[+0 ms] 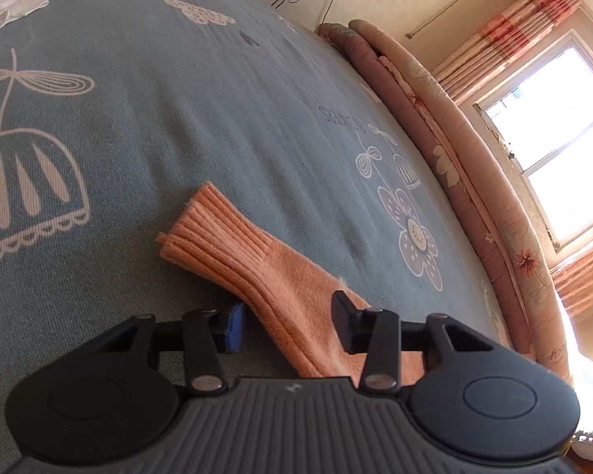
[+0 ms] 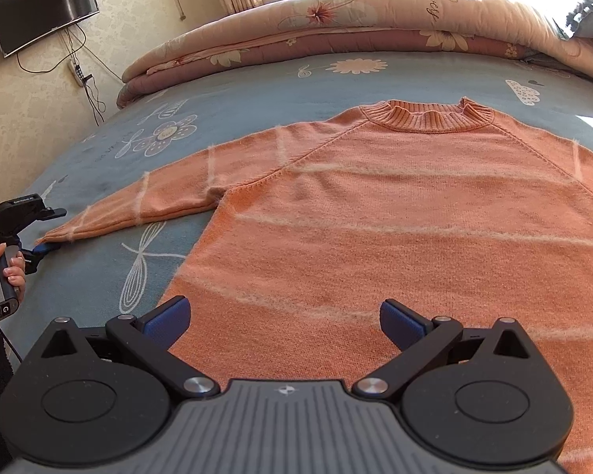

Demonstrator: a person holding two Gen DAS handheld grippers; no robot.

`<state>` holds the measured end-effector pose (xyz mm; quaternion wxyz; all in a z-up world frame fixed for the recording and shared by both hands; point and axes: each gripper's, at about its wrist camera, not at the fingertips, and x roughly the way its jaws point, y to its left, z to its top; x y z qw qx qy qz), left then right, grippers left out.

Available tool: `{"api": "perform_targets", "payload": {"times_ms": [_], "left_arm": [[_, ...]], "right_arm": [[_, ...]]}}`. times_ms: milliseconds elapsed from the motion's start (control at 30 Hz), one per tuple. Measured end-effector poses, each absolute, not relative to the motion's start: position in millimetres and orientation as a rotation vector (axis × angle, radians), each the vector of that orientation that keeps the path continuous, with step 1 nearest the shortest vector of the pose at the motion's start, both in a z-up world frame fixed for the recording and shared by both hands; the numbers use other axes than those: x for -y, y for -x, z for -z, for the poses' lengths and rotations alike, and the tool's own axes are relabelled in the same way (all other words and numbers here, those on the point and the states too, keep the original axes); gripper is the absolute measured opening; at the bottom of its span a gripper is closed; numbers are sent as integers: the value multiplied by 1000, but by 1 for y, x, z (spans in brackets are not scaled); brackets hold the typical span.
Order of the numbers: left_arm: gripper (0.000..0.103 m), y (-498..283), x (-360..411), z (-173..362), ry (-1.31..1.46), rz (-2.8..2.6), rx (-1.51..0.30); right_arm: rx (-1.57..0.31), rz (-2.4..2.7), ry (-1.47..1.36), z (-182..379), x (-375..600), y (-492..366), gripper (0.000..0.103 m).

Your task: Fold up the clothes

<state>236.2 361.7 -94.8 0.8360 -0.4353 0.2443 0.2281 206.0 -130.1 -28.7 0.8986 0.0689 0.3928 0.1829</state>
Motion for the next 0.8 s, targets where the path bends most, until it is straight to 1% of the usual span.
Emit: {"api": "perform_targets", "payload": {"times_ms": [133,233,333,367,400,467,533,567,600,667,767,800], "left_arm": [[11,-240,-366,91,859,-485,-497],[8,-241,-369,83,842,-483,-471],[9,-236,-374,83,828,-510,-476],[13,-232,-377,83,835,-533,-475],[15,-226,-379,82,845,-563,-474],[17,-215,-382,76,829,-635,-457],[26,-205,-379,60,740,-732,-415],[38,-202,-376,53,709,-747,-393],[55,-201,-371,48,693,-705,-377],[71,-207,-360,40,667,-557,-373],[72,-240,-332,40,598,-262,-457],[72,-249,-322,42,568,-204,-487]], "right_arm": [[-816,-390,-134,28,124,-205,103],[-820,-396,-129,28,120,-203,103],[-815,-390,-125,27,119,-202,103],[-814,-387,-126,26,119,-202,103],[-812,-385,-132,26,119,-203,103],[-810,-384,-145,25,119,-204,103],[-810,-389,-145,22,117,-205,103],[-809,-399,-133,19,115,-206,103],[-808,-413,-116,16,112,-206,102],[-799,-455,-64,4,102,-211,100],[-765,-540,15,-23,76,-228,94],[-753,-573,42,-33,66,-235,87]]}}
